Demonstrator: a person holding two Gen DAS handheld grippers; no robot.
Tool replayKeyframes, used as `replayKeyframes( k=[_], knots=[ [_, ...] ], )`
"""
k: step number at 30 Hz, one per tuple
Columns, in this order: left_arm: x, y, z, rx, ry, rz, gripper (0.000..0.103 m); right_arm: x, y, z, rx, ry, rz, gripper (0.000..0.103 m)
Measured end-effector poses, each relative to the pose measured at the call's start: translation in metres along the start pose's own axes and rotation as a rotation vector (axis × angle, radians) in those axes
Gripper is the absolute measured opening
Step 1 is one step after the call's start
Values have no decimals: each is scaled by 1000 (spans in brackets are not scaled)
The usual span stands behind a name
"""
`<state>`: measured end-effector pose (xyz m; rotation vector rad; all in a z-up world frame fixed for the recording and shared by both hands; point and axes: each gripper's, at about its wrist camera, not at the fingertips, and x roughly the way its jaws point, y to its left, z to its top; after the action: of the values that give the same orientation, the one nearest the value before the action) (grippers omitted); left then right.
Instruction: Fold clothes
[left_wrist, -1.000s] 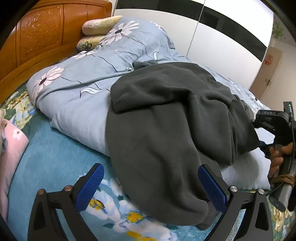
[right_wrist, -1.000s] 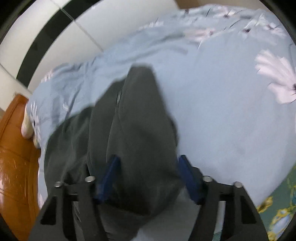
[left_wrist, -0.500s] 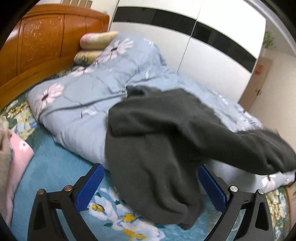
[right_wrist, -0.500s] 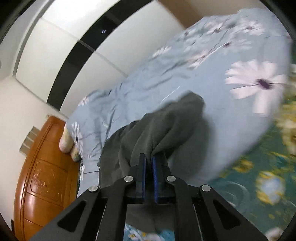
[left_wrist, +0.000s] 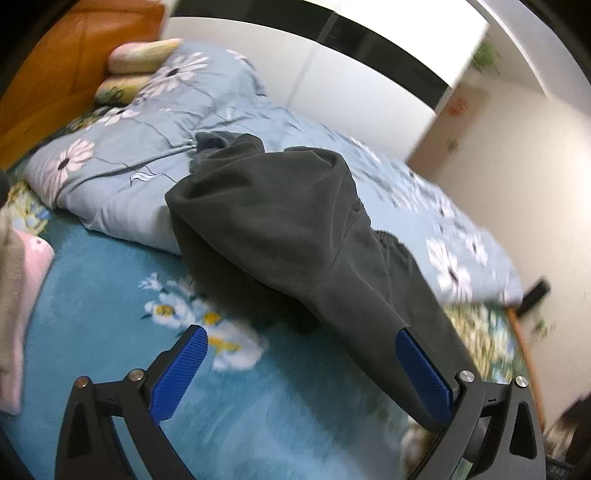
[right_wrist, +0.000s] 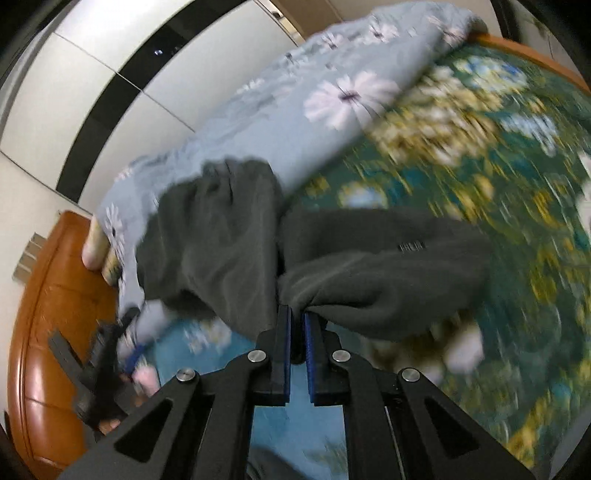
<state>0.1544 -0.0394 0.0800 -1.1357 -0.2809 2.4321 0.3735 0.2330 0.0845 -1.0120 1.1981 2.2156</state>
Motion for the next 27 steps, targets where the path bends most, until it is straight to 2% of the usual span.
replayKeyframes(
  k=[3,6,9,11,13,16,18,21,23,24,27],
  knots=[
    [-14,-11,-13,76,30,-5,103,-12,-32,-27,13,-6,-70,6],
    [-30,-25,-16,119,31,-15,103,-27,-66,-32,56,-48,-164,5],
    [-40,-30,-14,129,29,-19,103,-39,-107,-26,152,-91,-238,5],
    [-46,-33,-15,139,27,-17,103,-40,-124,-25,188,-80,-269,5],
    [-50,-35,-18,144,27,-16,103,-40,-134,-27,209,-54,-242,6],
    [-50,-31,-21,143,33,-9,103,-46,-132,-30,170,-55,-224,9],
    [-48,-26,-22,140,37,-2,103,-53,-128,-32,124,-56,-245,11],
    [-42,-19,-23,132,39,18,103,-71,-116,-32,19,-87,-342,26],
    [-38,-15,-21,114,36,36,103,-80,-101,-28,-65,-134,-375,36],
    [-36,-13,-20,103,38,40,103,-72,-94,-19,-94,-133,-357,46],
    [-33,-8,-14,82,53,34,103,-29,-69,16,-184,-93,-263,52]
  ],
)
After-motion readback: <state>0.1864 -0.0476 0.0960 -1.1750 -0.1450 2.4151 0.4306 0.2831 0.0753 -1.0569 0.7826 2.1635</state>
